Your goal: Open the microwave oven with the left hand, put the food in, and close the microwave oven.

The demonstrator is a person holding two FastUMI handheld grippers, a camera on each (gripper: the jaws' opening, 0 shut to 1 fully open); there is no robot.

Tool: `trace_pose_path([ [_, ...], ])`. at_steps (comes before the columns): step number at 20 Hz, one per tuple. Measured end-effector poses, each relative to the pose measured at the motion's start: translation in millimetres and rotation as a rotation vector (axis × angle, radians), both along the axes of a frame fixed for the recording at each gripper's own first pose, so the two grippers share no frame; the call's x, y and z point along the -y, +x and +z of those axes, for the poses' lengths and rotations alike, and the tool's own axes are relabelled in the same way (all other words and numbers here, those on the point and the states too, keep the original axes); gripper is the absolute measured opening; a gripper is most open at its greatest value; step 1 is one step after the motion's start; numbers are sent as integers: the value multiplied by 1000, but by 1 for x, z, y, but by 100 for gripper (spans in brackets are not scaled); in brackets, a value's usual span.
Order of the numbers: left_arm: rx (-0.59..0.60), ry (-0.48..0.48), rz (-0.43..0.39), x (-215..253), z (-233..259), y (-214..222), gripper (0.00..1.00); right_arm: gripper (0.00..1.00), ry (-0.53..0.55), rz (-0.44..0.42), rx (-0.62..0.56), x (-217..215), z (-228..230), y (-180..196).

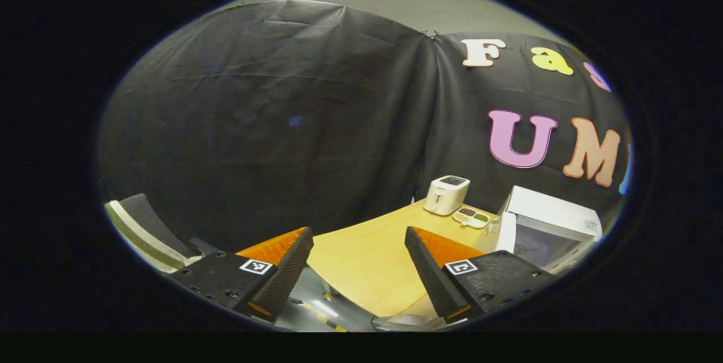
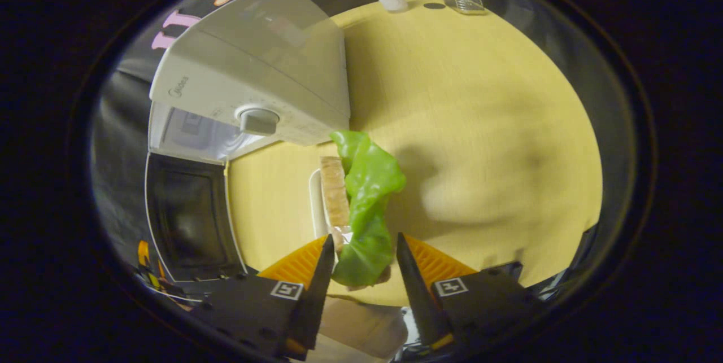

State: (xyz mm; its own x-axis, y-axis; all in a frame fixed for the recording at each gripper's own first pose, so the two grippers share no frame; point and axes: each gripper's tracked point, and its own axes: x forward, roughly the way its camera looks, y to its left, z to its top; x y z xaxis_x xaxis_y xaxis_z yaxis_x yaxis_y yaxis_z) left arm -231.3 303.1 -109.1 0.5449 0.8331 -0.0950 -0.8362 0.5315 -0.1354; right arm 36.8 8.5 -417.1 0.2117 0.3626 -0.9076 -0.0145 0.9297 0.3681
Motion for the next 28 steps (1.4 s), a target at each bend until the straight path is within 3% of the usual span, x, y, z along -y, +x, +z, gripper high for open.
trace_pose_path([
  [1,-6,-1,-3,0,0,1,92,47,17,-15,-10,0,-1,0],
  [2,-11,-3,-8,1,-1,2,95,54,49,-21,-24,-2,2,-1],
  [3,-16,-5,-10,1,-1,2,95,39,75,-40,-28,-4,6,1],
  [6,-32,-10,-19,-2,-2,9,95,31,118,-72,-22,-6,9,5],
  [7,-35,-8,-23,-3,-2,10,99,25,124,-79,-14,-7,10,6],
  [8,-38,-9,-29,-3,-4,11,95,31,127,-83,-7,-7,13,6],
  [16,-62,-48,-119,2,-7,15,95,31,261,-179,81,-18,63,-2],
  [20,-66,-70,-191,5,-11,21,95,31,272,-243,152,-34,83,-18],
  [28,-125,-41,-322,-24,-13,43,95,31,414,-308,231,-168,91,-70],
])
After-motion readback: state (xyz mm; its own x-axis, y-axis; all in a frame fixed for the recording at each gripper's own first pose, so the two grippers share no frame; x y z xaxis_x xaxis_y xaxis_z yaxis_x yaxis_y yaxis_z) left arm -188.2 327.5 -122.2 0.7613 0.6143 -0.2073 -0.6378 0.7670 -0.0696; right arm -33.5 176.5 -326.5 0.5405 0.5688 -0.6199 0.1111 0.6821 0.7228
